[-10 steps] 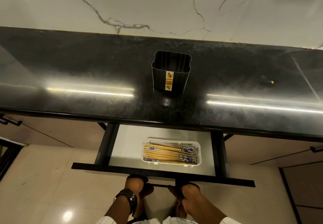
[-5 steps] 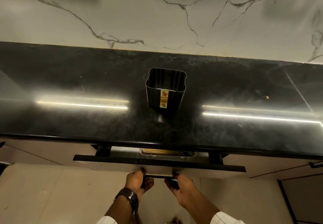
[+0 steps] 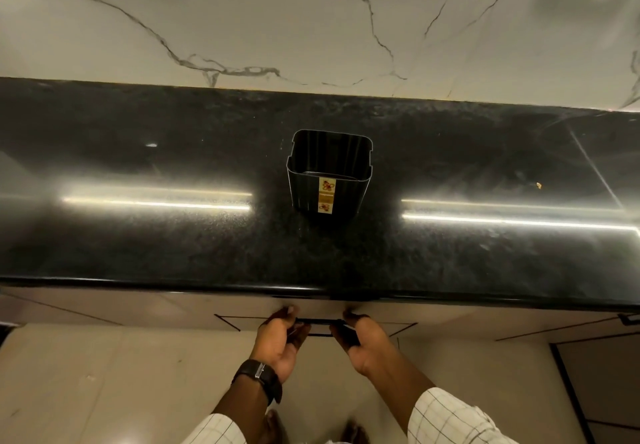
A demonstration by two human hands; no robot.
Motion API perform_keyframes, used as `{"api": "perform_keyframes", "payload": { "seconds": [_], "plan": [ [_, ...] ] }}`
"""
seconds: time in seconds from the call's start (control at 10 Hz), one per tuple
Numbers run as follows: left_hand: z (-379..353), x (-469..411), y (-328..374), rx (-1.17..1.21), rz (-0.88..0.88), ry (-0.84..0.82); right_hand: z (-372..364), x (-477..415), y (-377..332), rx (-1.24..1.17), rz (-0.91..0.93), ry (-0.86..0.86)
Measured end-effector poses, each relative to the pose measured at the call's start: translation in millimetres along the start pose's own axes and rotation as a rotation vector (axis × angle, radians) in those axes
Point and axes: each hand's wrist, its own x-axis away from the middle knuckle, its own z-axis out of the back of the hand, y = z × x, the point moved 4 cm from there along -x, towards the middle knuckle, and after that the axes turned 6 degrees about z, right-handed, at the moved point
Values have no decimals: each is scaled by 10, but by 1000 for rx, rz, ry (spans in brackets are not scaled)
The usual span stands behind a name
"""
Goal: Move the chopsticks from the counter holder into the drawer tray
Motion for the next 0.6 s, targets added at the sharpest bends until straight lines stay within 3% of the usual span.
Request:
{"api": "perform_keyframes", "payload": {
  "seconds": [0.4, 0.6],
  "plan": [
    [-268, 83, 26, 217, -14, -44, 28, 245, 31, -48, 64, -99],
    [-249, 66, -5, 84, 31, -94, 229, 432, -126, -5, 177, -169]
  ]
}}
